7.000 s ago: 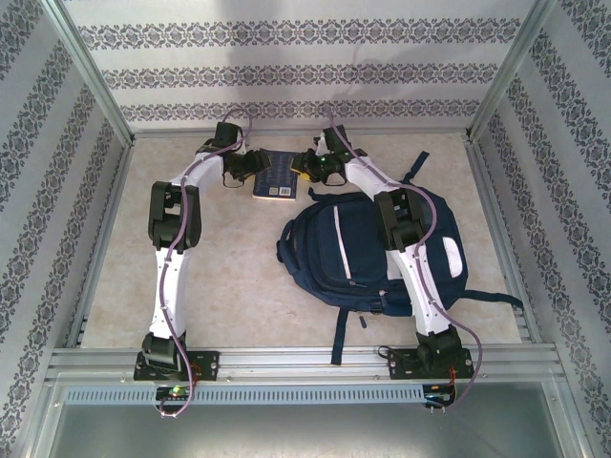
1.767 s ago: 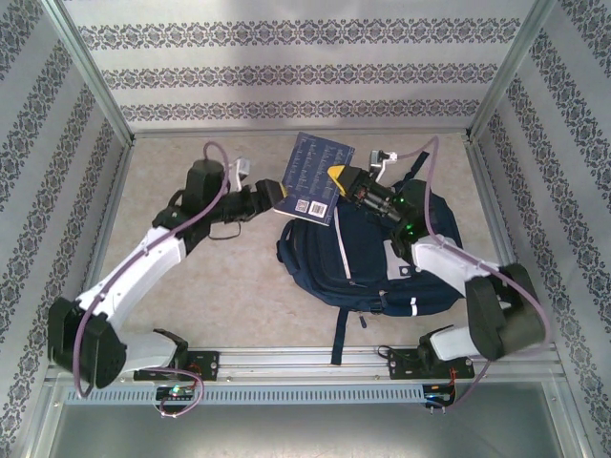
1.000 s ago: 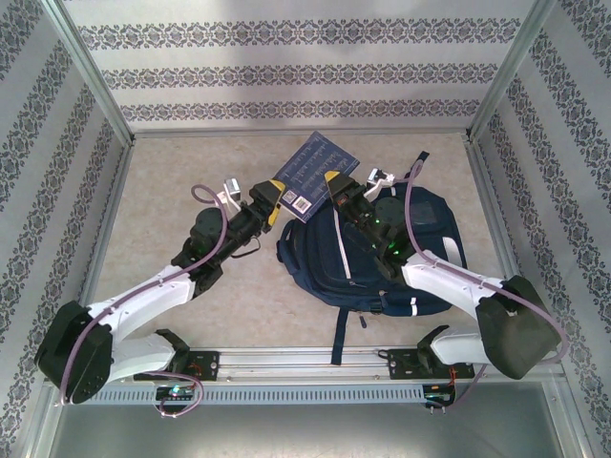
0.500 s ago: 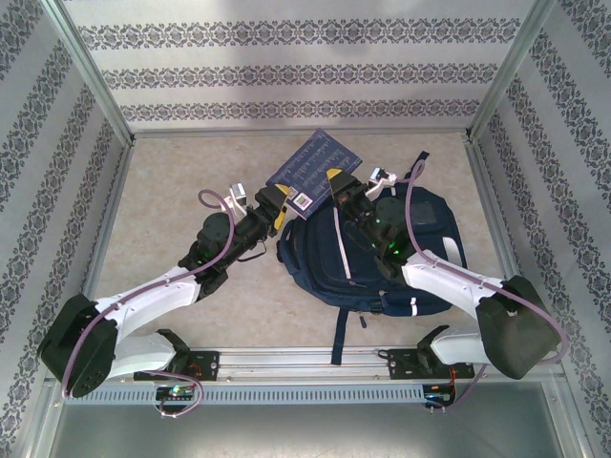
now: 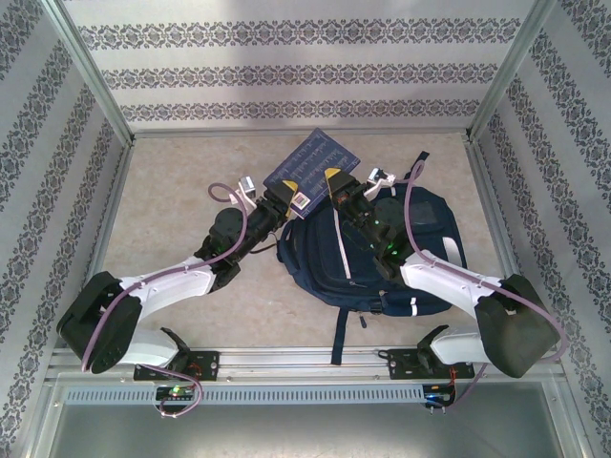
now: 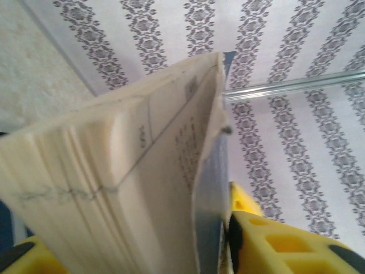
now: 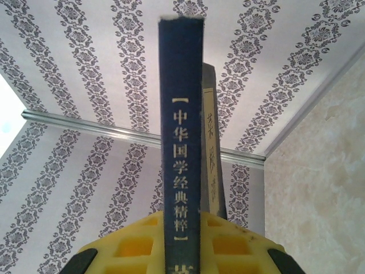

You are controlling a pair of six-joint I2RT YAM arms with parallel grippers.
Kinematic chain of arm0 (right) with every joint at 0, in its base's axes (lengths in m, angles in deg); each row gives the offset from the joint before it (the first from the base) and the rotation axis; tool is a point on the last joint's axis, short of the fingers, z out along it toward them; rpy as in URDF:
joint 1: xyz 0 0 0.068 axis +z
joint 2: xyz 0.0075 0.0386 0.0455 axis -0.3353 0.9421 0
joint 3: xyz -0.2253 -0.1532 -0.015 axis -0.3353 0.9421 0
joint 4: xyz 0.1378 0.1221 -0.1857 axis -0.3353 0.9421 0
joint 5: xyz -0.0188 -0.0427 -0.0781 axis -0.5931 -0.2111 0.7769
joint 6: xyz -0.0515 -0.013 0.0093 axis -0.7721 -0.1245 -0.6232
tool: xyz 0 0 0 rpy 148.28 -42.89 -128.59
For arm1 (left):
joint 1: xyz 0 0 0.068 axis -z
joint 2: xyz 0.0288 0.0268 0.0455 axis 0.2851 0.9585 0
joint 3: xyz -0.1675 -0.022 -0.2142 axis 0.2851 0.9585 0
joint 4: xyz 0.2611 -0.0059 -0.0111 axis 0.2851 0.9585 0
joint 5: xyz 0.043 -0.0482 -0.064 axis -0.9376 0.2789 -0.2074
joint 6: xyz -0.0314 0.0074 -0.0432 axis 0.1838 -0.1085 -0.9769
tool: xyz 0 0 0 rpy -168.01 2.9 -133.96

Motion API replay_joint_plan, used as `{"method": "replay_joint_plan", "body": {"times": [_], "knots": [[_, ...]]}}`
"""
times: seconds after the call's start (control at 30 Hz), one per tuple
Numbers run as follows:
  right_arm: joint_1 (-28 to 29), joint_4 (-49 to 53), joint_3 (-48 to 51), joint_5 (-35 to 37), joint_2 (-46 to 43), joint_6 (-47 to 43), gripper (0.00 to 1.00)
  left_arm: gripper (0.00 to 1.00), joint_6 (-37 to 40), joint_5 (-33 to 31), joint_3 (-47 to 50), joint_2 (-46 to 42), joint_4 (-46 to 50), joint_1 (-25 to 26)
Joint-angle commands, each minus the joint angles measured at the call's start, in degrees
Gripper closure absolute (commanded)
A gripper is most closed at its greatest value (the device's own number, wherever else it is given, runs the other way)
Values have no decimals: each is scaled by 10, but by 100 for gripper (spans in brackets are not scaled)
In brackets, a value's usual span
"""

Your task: Pack the student bag

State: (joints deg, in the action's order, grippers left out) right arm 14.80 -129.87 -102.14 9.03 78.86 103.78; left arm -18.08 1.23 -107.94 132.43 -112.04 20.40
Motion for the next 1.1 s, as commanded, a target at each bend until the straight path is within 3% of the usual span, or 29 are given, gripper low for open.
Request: {"method": "replay_joint_plan", "body": {"times": [0.0, 0.27, 0.33, 0.4, 0.57, 0.77, 0.87, 1.07], "knots": [[7, -55, 2, 18, 1, 4, 100, 60, 16, -12, -17, 4, -64, 12], [3, -6, 3, 4, -14, -25, 100, 92, 22, 4, 5, -8, -85, 9], [-12, 87, -6, -18, -50, -57, 80, 100, 35, 18, 21, -48, -48, -6], [-25, 207, -19, -32, -97, -120, 61, 100, 67, 33, 31, -123, 56, -25], [-59, 471, -79, -70, -166, -281, 46, 100, 198, 53, 3, -290, 392, -55], [-94, 778, -238, -223, -73, -459, 51, 100, 264, 139, -31, -343, 584, -81], [-99, 933, -326, -259, 8, -535, 56, 100, 295, 165, -42, -349, 639, -83], [-96, 1009, -376, -249, 99, -556, 65, 100, 340, 166, -53, -366, 702, -101]]}}
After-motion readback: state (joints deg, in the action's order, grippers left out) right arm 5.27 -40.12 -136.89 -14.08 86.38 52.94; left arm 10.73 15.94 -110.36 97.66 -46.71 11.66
